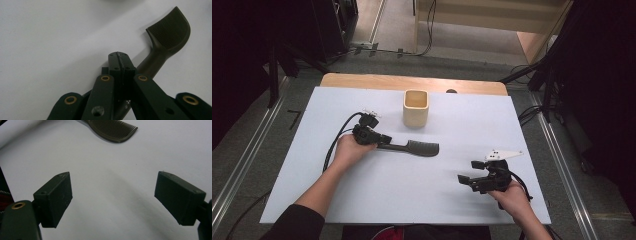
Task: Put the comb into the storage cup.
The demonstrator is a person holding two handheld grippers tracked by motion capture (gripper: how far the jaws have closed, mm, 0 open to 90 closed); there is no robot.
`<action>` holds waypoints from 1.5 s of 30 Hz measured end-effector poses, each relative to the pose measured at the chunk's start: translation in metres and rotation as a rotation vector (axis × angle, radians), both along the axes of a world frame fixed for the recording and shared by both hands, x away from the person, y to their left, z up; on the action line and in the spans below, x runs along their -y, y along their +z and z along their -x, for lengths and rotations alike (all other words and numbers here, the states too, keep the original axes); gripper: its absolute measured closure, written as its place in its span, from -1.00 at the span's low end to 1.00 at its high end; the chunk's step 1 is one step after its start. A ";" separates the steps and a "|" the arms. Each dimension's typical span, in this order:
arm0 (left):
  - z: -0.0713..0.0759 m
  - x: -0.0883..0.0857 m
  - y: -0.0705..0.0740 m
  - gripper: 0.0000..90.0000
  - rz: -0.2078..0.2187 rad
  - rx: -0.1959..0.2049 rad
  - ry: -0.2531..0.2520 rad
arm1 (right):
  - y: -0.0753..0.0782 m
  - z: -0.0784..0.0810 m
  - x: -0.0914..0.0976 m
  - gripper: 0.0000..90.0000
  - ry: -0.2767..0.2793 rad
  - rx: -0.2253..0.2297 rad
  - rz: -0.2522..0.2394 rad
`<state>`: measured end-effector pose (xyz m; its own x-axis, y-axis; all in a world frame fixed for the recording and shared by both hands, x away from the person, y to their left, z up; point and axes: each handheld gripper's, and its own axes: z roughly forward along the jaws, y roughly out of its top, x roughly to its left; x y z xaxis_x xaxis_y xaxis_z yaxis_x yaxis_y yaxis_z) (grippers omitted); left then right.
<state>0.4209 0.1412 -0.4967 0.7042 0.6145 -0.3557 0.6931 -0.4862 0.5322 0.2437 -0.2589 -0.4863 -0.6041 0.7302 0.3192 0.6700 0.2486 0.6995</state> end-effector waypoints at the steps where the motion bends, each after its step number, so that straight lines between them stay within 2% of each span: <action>1: 0.002 -0.001 0.000 1.00 0.001 -0.004 0.000 | 0.000 0.000 0.000 -0.71 0.003 0.002 0.002; 25: 0.026 -0.011 0.003 1.00 -0.004 -0.026 -0.026 | 0.001 0.000 -0.002 -0.71 0.005 0.005 0.001; 45: 0.033 -0.008 0.002 1.00 -0.001 -0.045 -0.039 | 0.001 0.000 -0.002 -0.71 0.008 0.003 0.001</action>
<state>0.3880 0.1489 -0.4952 0.7109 0.5871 -0.3873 0.6969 -0.5137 0.5005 0.2438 -0.2570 -0.4854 -0.6114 0.7254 0.3162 0.6655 0.2552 0.7014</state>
